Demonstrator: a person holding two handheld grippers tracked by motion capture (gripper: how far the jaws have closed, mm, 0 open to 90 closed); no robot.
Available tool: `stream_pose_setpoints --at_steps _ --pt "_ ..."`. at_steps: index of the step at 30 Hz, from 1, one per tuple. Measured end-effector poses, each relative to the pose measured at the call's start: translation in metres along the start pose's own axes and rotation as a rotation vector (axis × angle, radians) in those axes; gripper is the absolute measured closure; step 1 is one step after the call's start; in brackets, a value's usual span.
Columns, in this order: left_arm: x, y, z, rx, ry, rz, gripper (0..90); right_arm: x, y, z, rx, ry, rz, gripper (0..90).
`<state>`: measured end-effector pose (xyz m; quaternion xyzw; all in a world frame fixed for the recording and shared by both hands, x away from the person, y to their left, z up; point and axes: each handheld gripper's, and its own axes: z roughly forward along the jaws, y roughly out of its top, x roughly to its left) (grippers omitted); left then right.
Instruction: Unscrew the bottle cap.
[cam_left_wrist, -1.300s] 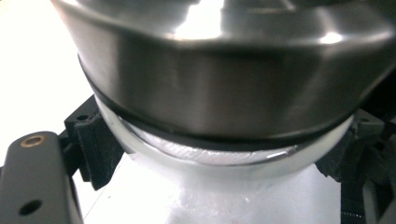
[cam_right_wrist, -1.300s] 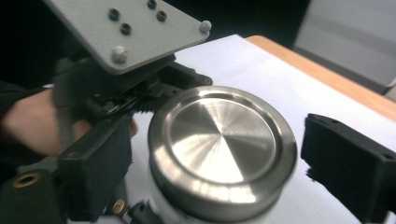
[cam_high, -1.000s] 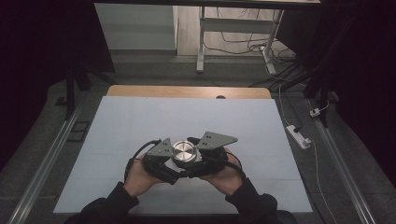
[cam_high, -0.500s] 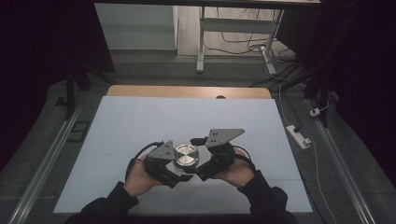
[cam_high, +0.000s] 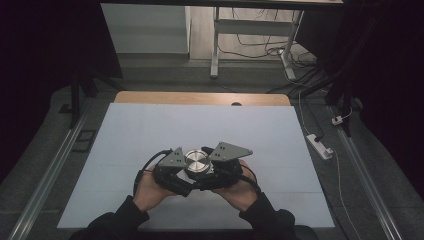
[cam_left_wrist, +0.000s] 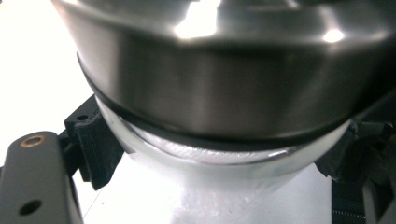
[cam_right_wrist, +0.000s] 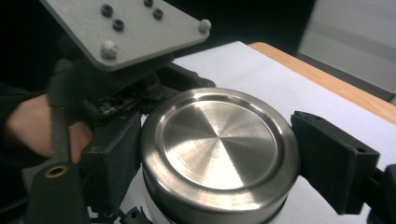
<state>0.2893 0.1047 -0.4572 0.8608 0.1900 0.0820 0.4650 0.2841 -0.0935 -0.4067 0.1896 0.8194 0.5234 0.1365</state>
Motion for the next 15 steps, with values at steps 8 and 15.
stream_pose_setpoints --at_steps 8,15 --pt "0.001 0.001 -0.003 -0.012 -0.055 0.029 15.5 -0.012 0.001 -0.006 -0.026 0.13 0.013 20.0" --pt "0.0 0.001 -0.004 -0.021 -0.087 0.05 15.6 -0.016 0.002 -0.008 -0.021 0.196 -0.027 20.0"
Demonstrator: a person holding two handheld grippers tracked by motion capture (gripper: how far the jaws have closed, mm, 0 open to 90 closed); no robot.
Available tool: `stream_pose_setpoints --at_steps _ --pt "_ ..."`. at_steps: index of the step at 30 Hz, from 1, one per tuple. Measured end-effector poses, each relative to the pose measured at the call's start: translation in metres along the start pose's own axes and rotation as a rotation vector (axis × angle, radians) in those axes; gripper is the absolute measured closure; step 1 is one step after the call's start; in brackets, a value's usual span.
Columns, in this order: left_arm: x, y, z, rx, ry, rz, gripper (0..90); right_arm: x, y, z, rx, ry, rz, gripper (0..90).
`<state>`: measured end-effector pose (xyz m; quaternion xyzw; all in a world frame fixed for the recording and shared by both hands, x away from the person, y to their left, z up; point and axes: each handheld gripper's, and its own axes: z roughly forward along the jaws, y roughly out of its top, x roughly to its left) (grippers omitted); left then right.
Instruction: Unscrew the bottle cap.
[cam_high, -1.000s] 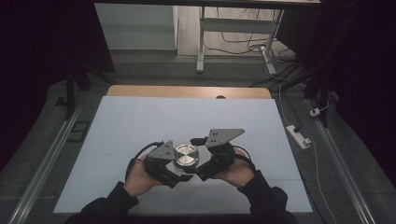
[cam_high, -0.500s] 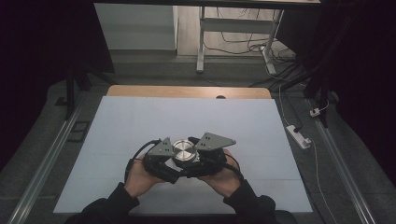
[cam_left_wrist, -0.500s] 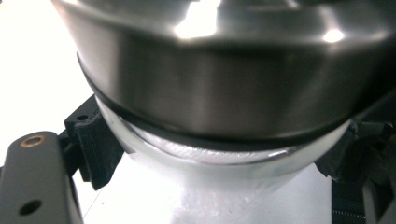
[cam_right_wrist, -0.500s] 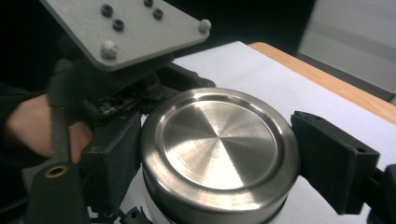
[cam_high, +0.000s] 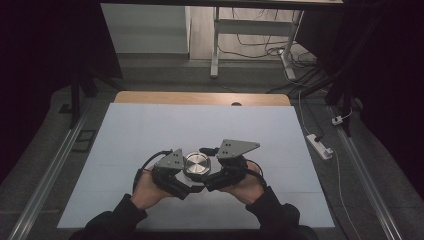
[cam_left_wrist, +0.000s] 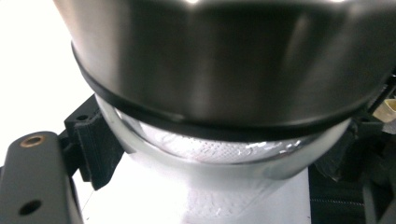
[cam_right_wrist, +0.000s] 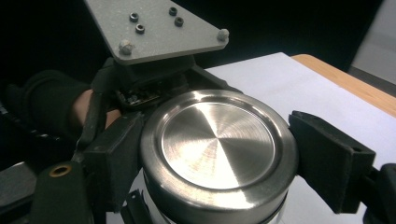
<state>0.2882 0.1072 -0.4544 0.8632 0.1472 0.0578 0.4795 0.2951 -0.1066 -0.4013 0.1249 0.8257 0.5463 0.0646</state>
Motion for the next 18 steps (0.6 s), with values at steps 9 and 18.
stream_pose_setpoints --at_steps 9,18 --pt "-0.004 0.001 0.003 0.016 -0.047 0.052 15.5 -0.012 -0.003 -0.006 0.013 0.157 -0.051 19.6" --pt "0.004 -0.001 -0.002 0.003 0.096 -0.062 15.5 -0.007 0.003 -0.01 0.027 -0.065 0.03 10.9"
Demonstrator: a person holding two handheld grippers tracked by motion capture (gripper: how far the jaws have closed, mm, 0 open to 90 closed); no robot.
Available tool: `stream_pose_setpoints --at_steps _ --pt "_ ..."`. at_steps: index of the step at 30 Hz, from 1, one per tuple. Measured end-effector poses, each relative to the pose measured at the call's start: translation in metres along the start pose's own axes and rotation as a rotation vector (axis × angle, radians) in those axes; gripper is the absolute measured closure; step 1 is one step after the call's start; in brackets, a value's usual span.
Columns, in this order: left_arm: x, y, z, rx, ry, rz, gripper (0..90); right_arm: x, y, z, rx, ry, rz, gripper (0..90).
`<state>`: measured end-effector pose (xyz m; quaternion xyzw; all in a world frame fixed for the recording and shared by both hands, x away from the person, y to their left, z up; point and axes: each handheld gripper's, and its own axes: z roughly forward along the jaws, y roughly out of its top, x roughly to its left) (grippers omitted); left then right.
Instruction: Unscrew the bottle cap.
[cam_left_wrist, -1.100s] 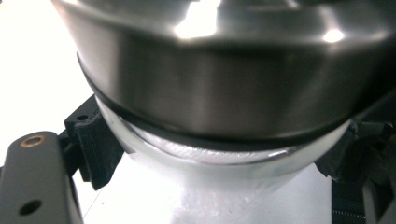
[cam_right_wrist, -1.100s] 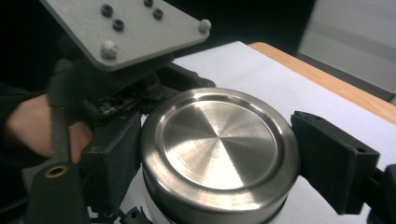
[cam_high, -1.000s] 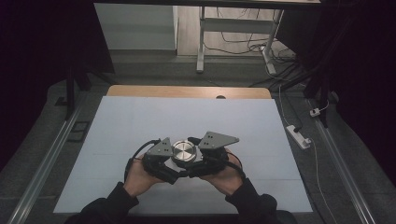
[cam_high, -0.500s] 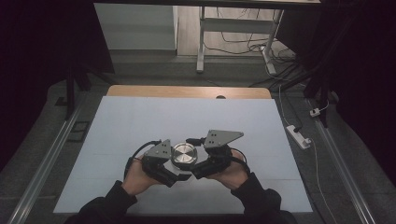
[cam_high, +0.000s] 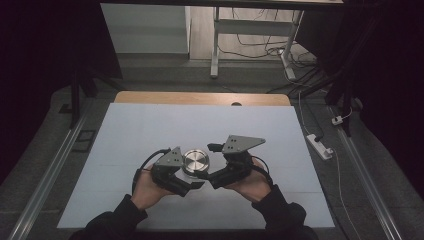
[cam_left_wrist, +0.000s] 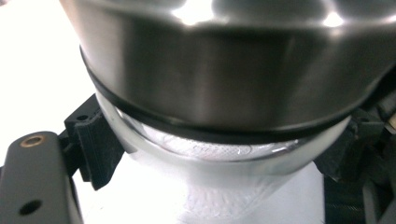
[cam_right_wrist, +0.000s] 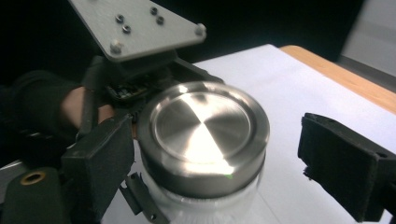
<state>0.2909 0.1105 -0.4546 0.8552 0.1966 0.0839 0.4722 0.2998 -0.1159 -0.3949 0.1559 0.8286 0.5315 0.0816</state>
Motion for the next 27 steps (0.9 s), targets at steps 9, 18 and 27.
stream_pose_setpoints --at_steps 9,18,27 --pt "-0.006 0.003 0.004 0.019 0.04 -0.012 15.5 0.027 -0.001 0.019 -0.012 -0.188 -0.016 17.8" --pt "-0.006 0.004 0.0 -0.012 -0.082 0.042 15.5 0.012 -0.001 0.008 -0.039 0.018 -0.067 19.5" --pt "-0.01 0.006 0.005 -0.011 -0.124 0.061 15.5 -0.011 -0.005 -0.002 -0.038 0.21 -0.103 15.6"
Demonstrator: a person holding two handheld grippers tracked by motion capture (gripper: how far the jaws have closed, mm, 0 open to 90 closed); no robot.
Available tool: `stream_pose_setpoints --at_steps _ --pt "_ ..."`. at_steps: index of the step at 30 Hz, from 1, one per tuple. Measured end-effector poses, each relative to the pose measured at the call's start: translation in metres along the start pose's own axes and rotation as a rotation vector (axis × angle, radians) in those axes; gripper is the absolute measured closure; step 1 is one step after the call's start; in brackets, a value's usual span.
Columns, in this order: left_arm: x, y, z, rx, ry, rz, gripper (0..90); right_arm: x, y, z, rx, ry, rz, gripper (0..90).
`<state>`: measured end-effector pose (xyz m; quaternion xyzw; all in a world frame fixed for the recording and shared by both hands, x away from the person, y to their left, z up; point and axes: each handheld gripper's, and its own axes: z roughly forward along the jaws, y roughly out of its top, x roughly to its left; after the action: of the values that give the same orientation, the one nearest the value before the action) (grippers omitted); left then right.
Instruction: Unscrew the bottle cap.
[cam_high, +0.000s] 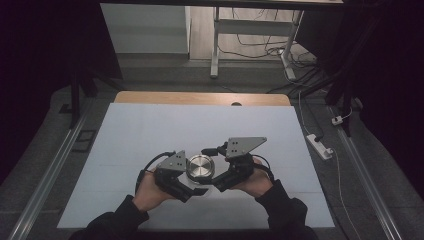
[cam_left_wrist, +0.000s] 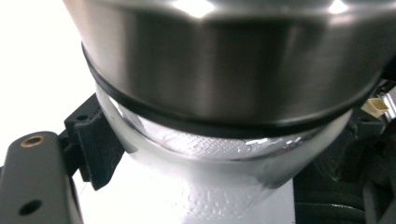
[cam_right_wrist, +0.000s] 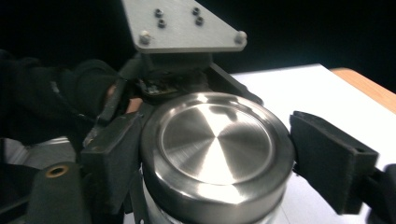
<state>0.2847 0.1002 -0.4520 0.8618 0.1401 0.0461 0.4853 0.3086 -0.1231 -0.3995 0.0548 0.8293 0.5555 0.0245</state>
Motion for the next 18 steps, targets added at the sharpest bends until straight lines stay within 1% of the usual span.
stream_pose_setpoints --at_steps 2,3,4,5,6,8,9,10,11,12,13,14,16,17,18 --pt "0.002 -0.001 -0.001 0.002 0.026 -0.02 15.5 0.005 0.005 0.0 0.033 -0.083 0.02 14.2" --pt "0.003 -0.002 -0.003 0.009 0.068 -0.037 15.5 0.009 0.007 0.002 0.043 -0.129 0.027 13.7" --pt "0.004 -0.002 -0.003 0.01 0.087 -0.049 15.5 0.013 0.01 0.003 0.046 -0.168 0.039 12.8" --pt "0.004 -0.002 -0.003 0.01 0.087 -0.049 15.5 0.013 0.01 0.003 0.046 -0.168 0.039 12.8" --pt "0.004 -0.003 -0.003 0.008 0.106 -0.067 15.5 0.017 0.012 0.006 0.049 -0.205 0.056 12.1" --pt "0.004 -0.003 -0.003 0.011 0.124 -0.081 15.5 0.028 0.014 0.017 0.059 -0.309 0.086 12.3" --pt "0.004 -0.003 -0.002 0.013 0.13 -0.083 15.5 0.028 0.014 0.017 0.059 -0.309 0.086 12.3" --pt "0.003 -0.002 -0.002 0.017 0.137 -0.083 15.6 0.032 0.013 0.022 0.066 -0.359 0.095 12.9" --pt "0.002 -0.002 -0.001 0.02 0.143 -0.081 15.5 0.034 0.012 0.026 0.068 -0.382 0.094 14.2" --pt "0.002 -0.001 0.0 0.023 0.144 -0.08 15.5 0.035 0.011 0.028 0.063 -0.401 0.088 17.0" --pt "0.0 -0.001 0.0 0.025 0.145 -0.077 15.5 0.035 0.01 0.028 0.056 -0.413 0.08 17.6" --pt "0.0 -0.001 0.0 0.028 0.145 -0.076 15.6 0.035 0.009 0.029 0.051 -0.414 0.08 17.7" --pt "0.001 -0.001 0.0 0.033 0.136 -0.061 15.5 0.034 0.008 0.028 0.045 -0.398 0.084 18.3" --pt "0.001 -0.001 0.0 0.031 0.128 -0.058 15.5 0.033 0.008 0.026 0.034 -0.381 0.096 19.4" --pt "0.001 -0.001 0.0 0.031 0.128 -0.058 15.5 0.031 0.008 0.024 0.031 -0.362 0.114 19.5"
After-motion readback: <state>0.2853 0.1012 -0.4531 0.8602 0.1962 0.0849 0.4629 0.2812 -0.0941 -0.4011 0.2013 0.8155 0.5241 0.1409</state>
